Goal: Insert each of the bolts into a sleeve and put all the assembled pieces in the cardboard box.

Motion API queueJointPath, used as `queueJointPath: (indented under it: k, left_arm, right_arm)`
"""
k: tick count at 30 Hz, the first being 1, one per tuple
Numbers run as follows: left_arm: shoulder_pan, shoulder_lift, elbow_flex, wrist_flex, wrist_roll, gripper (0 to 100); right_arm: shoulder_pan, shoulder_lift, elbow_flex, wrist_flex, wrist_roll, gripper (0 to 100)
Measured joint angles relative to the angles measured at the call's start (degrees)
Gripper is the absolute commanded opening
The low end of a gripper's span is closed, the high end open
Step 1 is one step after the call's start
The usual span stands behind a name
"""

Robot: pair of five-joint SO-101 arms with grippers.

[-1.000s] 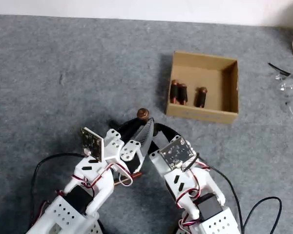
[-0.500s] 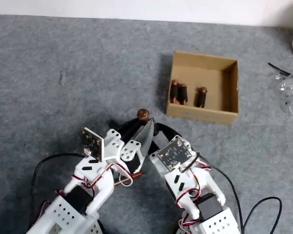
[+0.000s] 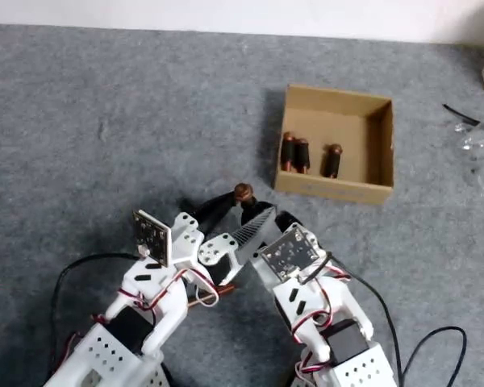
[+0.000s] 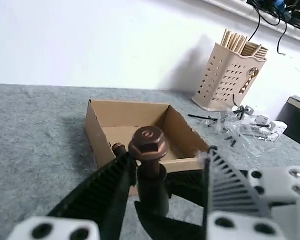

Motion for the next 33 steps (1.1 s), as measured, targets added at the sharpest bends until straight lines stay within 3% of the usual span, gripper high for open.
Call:
queueJointPath:
  k: [7,15,23,27,33]
  left_arm:
    - [-0.97,0.00,0.00,0.00,0.00,23]
    - [-14.59,-0.09,0.00,0.00,-0.26,23]
    - [-15.47,-0.09,0.00,0.18,-0.26,23]
    - [-16.97,-0.09,-1.32,10.29,-0.26,23]
    - [-22.42,-0.09,-9.41,30.59,-0.35,23]
  right_arm:
    - [0.62,0.00,0.00,0.00,0.26,0.5]
    - [3.69,0.00,0.00,0.00,0.35,0.5]
    - [5.63,0.00,0.00,0.00,0.35,0.5]
    - [9.58,0.00,0.00,-2.29,-0.26,0.5]
    - [16.09,0.00,0.00,-3.08,-8.35,0.5]
